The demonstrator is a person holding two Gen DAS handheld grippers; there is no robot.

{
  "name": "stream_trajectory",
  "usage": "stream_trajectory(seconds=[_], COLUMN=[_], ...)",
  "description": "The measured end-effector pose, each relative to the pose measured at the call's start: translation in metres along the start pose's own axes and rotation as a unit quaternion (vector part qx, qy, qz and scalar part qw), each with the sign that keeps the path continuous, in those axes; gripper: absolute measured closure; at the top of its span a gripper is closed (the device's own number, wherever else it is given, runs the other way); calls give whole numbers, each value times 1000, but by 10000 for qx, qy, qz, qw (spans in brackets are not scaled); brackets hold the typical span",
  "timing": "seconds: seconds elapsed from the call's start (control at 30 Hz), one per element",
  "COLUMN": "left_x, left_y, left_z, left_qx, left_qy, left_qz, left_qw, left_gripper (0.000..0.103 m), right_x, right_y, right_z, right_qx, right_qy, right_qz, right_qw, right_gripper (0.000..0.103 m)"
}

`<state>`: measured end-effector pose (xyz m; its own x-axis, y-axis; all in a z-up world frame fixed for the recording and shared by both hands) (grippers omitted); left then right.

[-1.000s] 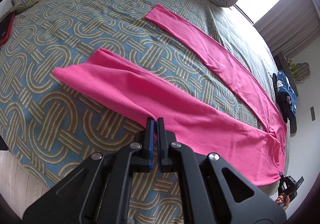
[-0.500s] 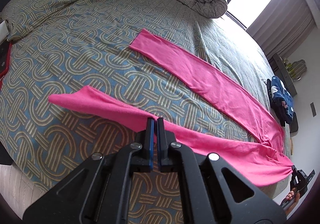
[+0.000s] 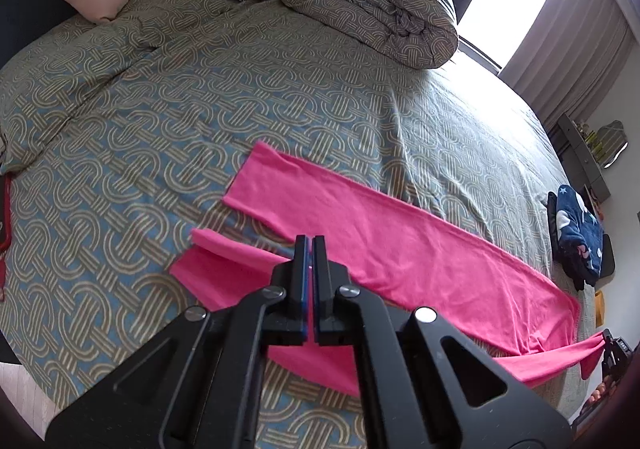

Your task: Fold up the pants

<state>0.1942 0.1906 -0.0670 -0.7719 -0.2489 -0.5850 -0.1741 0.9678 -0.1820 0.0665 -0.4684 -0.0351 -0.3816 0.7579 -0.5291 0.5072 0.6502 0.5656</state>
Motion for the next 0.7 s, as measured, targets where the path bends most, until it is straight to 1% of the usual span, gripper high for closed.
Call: stream_trajectory(seconds=[0.07,0.1,0.17,0.23,0.27,0.3,0.33,0.37,0.4,0.43,0.47,0.53,0.57,0.6,0.7], left_x=[-12,-15,-12,-5,-2,2,5,7,9,9,10,12,13,14,19], left_y=[-4,-7,-12,-12,-8,-3,5,12,20,28,36,55,62,67,76], left_z=[12,18,29,42,49,56,64,70,76,81,86,95,99,103,115], left_qx=[-65,-24,66,-83,-202,-263,-306,-332,-377,-495,-659,-975,-999,-947,-598], left_qy=[48,104,222,357,427,503,595,658,698,719,747,823,849,868,975], left_qz=[49,81,204,393,451,469,444,406,408,473,589,800,851,857,792], left_qw=[10000,9999,9995,9986,9979,9973,9968,9965,9960,9951,9933,9886,9877,9880,9903], left_gripper=[101,101,101,100,94,84,77,61,49,46,43,43,43,43,43], right_x=[-7,-9,-11,-10,-9,-8,-6,-5,-3,-2,-1,1,2,2,2], right_y=[10,14,18,18,18,17,16,14,13,11,9,6,4,2,-1], right_z=[21,31,52,69,76,81,86,90,93,93,93,88,87,85,80], right_qx=[82,167,375,519,571,623,661,687,711,726,739,771,786,801,855], right_qy=[66,88,193,317,354,386,423,460,488,498,494,464,451,448,446], right_qz=[-93,-148,-227,-278,-311,-345,-367,-375,-369,-358,-348,-332,-323,-305,-234], right_qw=[9999,9997,9988,9978,9973,9967,9962,9959,9956,9955,9954,9954,9954,9953,9951], right_gripper=[100,100,100,100,100,100,100,100,100,100,100,100,100,100,100])
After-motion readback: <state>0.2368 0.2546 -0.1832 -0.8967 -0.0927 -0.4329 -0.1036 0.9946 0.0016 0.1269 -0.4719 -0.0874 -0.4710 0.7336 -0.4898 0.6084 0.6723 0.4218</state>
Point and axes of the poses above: each gripper's, at about its wrist camera, not at the fingertips, and z roughly the way its jaws point, y to its left, x to its underside, the point moved 6 cm from there along z, roughly the way its jaws point, and after that the axes turned 8 degrees about z, right-handed, at the moved point
